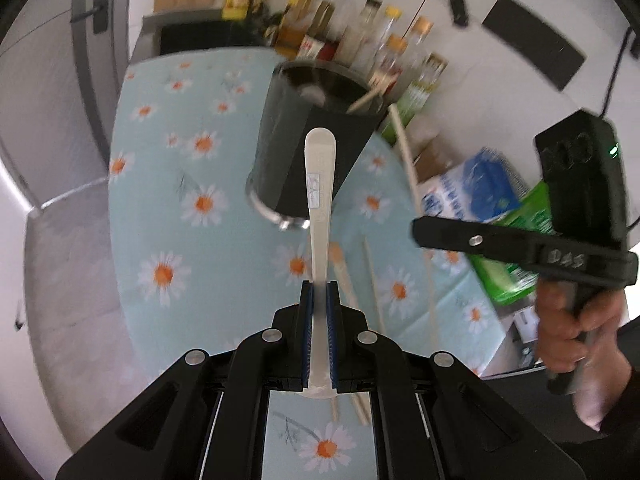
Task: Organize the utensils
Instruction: 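Lift chopstick and plastic spoon into the black holder and open both tools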
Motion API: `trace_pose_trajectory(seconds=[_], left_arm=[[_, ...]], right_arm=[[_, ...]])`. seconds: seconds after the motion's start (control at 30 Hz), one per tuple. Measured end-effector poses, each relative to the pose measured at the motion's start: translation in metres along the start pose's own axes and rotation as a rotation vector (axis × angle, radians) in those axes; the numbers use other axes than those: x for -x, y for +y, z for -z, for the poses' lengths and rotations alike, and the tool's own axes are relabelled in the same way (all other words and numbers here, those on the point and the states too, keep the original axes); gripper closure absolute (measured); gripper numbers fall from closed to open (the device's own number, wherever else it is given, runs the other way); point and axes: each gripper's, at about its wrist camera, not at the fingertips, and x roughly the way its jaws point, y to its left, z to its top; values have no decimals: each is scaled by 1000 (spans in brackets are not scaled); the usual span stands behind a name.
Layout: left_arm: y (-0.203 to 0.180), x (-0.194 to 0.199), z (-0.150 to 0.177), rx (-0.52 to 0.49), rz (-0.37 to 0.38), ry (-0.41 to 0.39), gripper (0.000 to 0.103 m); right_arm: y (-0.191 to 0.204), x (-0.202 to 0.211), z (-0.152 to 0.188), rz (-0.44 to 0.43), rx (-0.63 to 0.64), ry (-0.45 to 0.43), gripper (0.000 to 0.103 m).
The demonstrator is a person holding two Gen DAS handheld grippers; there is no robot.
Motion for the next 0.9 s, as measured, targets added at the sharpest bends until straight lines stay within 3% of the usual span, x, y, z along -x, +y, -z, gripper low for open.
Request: trace_pose_trajectory(seconds=[0.1, 0.2, 0.53, 0.9], left_arm=[[-2, 3, -14, -44, 17, -50, 98], [-4, 13, -28, -62, 57, -104, 98], [4, 20, -74, -72, 145, -251, 98], [5, 9, -133, -112, 209, -369, 98]], right_arm=[[6, -2, -11, 31, 22, -58, 97], [21, 4, -22, 115, 102, -137, 97], [40, 20, -70, 150, 167, -374, 97], [44, 36, -121, 179, 197, -549, 97]])
